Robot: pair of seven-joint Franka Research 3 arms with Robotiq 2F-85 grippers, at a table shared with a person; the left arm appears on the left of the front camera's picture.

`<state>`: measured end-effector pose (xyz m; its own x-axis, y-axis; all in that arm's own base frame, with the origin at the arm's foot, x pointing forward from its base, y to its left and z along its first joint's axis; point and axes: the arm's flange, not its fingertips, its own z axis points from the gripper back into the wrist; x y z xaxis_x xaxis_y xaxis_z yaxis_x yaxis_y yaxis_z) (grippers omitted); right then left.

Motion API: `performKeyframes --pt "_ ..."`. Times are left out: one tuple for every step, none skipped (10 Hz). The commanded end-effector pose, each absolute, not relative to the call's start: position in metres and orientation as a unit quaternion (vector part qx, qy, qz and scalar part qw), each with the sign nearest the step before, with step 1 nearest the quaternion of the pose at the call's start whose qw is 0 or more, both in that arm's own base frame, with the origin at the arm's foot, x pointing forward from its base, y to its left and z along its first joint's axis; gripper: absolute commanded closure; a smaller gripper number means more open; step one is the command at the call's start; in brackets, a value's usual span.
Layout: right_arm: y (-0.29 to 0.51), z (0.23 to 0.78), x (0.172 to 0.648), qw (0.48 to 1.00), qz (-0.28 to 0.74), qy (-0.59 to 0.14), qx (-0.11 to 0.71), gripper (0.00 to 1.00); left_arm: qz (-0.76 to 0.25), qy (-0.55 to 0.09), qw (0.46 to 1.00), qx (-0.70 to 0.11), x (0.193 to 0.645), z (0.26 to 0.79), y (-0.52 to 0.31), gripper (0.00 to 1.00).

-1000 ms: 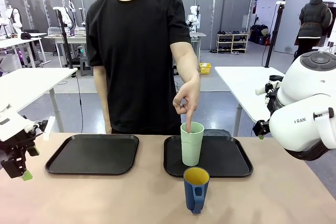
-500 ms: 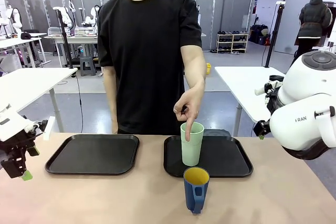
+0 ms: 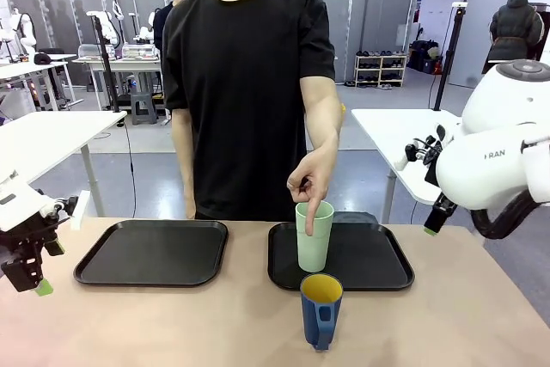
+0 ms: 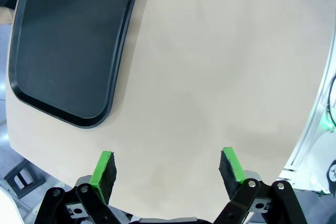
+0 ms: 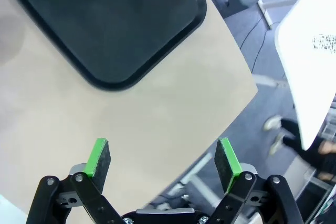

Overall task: Sort and store the cups by type.
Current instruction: Pick up the Handle plastic cup and place it into the empty Flat Tray.

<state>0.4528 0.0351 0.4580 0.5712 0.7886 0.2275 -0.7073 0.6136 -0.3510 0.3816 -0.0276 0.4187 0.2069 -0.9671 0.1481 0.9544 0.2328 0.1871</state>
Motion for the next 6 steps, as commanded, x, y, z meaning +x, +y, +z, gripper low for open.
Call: performKeyframes --pt "0.022 0.464 0.448 0.814 0.534 -0.197 -0.113 0.0 -0.615 -0.114 0.779 0.037 0.382 0.42 -0.028 0.0" --pt "0.022 0.463 0.448 0.791 0.571 -0.199 -0.098 0.0 -0.615 -0.114 0.779 0.037 0.382 0.42 -0.028 0.0" --pt "0.024 0.46 0.446 0.77 0.599 -0.203 -0.077 0.0 -0.615 -0.114 0.779 0.037 0.382 0.42 -0.028 0.0" --pt "0.027 0.459 0.444 0.749 0.626 -0.205 -0.072 0.0 -0.615 -0.114 0.779 0.037 0.382 0.42 -0.028 0.0" --pt "0.031 0.456 0.44 0.727 0.653 -0.2 -0.066 0.0 -0.615 -0.114 0.779 0.037 0.382 0.42 -0.028 0.0" --pt "0.034 0.455 0.439 0.724 0.657 -0.198 -0.073 0.0 -0.615 -0.114 0.779 0.037 0.382 0.42 -0.028 0.0"
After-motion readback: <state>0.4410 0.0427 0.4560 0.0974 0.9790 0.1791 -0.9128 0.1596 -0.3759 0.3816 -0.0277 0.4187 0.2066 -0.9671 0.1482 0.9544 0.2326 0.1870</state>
